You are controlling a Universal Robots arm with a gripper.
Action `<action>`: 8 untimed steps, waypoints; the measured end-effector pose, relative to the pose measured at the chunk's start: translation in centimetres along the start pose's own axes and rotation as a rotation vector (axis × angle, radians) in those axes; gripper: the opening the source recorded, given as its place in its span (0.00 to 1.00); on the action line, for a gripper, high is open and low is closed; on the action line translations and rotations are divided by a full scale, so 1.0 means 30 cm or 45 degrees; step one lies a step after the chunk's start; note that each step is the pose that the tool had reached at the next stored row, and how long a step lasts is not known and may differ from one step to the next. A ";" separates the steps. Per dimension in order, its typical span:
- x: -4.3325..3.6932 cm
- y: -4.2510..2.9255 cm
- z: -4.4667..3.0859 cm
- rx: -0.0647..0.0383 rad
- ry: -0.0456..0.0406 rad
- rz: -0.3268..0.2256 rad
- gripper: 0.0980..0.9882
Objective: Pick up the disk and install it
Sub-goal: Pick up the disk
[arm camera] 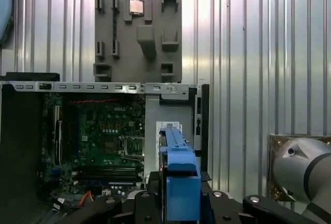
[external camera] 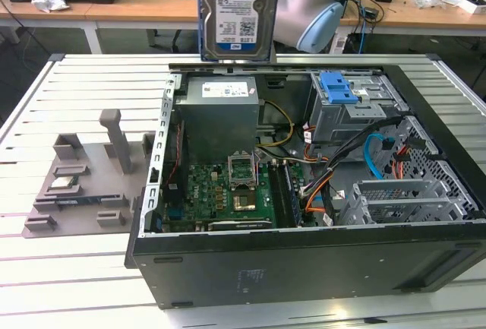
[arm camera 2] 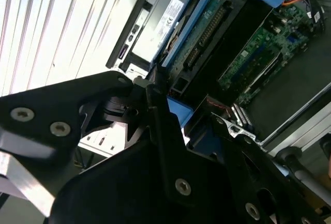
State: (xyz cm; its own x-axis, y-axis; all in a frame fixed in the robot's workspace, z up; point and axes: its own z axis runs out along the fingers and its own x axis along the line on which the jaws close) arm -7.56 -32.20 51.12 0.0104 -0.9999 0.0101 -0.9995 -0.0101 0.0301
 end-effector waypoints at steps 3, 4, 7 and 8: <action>0.000 -0.035 -0.001 -0.001 0.000 0.000 0.30; 0.001 -0.051 -0.001 -0.002 0.000 0.000 0.30; 0.001 -0.082 -0.002 -0.003 0.000 0.000 0.30; 0.002 -0.093 -0.002 -0.004 0.000 0.000 0.30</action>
State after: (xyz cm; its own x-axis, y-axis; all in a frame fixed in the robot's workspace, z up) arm -4.78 -32.24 51.10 0.0102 -0.9999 0.0101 -0.9994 -0.0099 0.0331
